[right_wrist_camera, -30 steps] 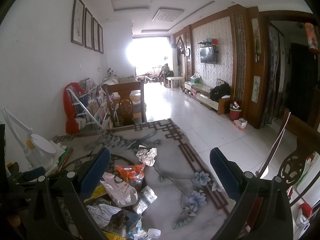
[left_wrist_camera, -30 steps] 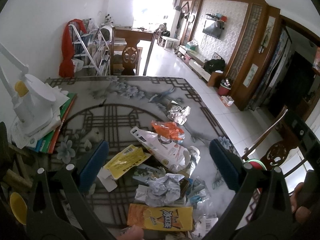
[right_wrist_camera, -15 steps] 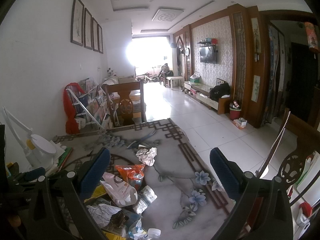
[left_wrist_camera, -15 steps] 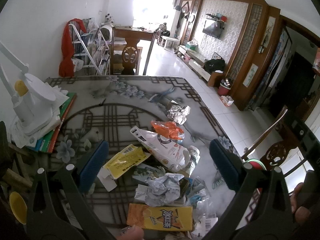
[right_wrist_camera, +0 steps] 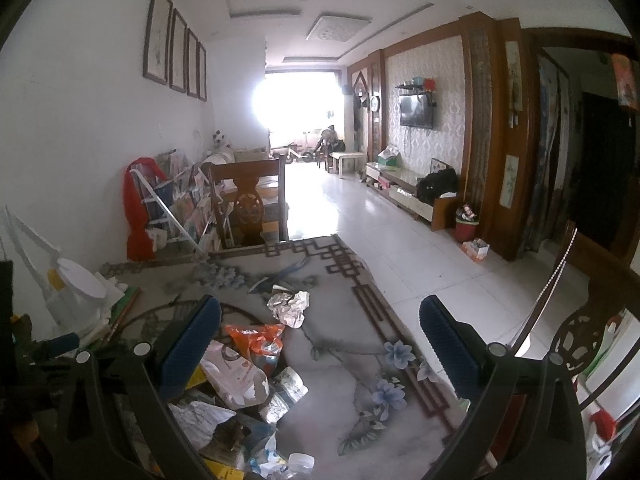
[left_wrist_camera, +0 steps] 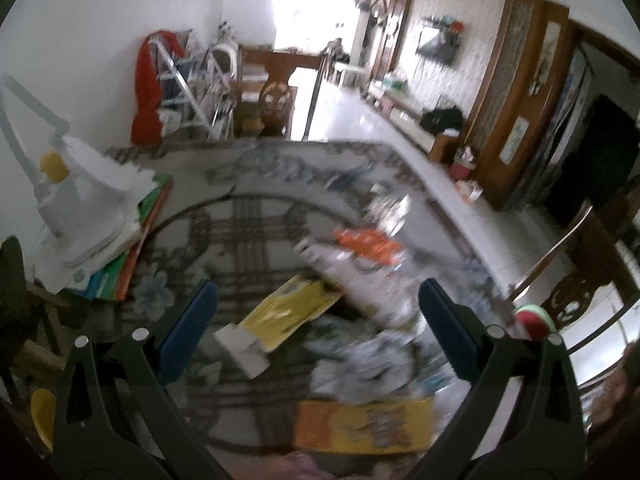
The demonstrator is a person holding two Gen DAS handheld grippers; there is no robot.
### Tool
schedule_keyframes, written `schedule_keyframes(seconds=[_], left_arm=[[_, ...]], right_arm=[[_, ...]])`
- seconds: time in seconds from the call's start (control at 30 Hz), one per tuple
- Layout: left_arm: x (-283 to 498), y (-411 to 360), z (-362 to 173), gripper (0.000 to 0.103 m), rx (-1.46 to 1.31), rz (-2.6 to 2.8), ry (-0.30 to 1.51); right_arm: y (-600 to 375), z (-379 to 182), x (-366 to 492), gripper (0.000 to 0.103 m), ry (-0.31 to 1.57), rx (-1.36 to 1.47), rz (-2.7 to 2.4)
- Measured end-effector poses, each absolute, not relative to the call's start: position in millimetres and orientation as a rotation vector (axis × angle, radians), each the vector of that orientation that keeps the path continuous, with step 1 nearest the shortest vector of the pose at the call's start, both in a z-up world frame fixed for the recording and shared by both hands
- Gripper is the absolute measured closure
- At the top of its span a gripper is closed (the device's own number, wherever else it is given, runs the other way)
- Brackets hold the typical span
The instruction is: Collect trash
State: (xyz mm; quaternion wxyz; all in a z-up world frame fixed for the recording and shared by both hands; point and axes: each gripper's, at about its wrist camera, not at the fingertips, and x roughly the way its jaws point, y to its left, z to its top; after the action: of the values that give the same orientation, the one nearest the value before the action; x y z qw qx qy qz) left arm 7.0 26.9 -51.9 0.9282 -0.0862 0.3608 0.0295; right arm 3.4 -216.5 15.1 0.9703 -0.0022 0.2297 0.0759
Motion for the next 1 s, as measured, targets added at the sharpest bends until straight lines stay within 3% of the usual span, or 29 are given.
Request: schedule_keyframes(seconds=[0.2, 0.5, 0.57, 0.63, 0.97, 1.0], left_arm=[[3, 36, -102, 0.004, -0.223, -0.032, 0.918], [32, -26, -132, 0.005, -0.119, -0.222, 1.0], [44, -25, -142, 0.019, -0.157, -0.25, 1.045], [49, -22, -149, 0.046, -0.18, -0.257, 1.073], [44, 12, -127, 0.05, -0.255, -0.215, 0.978], [43, 17, -125, 0.05, -0.264, -0.205, 0.968]], right_arm=[[-216, -2, 14, 0.007, 0.549, 0.006, 0.218], [-220, -26, 50, 0.007, 0.696, -0.001, 0.228], [-220, -37, 60, 0.007, 0.735, 0.008, 0.252], [-217, -52, 71, 0.007, 0.808, -0.009, 0.294], [-200, -147, 132, 0.007, 1.165, 0.135, 0.416], [-195, -154, 137, 0.012, 1.18, 0.136, 0.425]])
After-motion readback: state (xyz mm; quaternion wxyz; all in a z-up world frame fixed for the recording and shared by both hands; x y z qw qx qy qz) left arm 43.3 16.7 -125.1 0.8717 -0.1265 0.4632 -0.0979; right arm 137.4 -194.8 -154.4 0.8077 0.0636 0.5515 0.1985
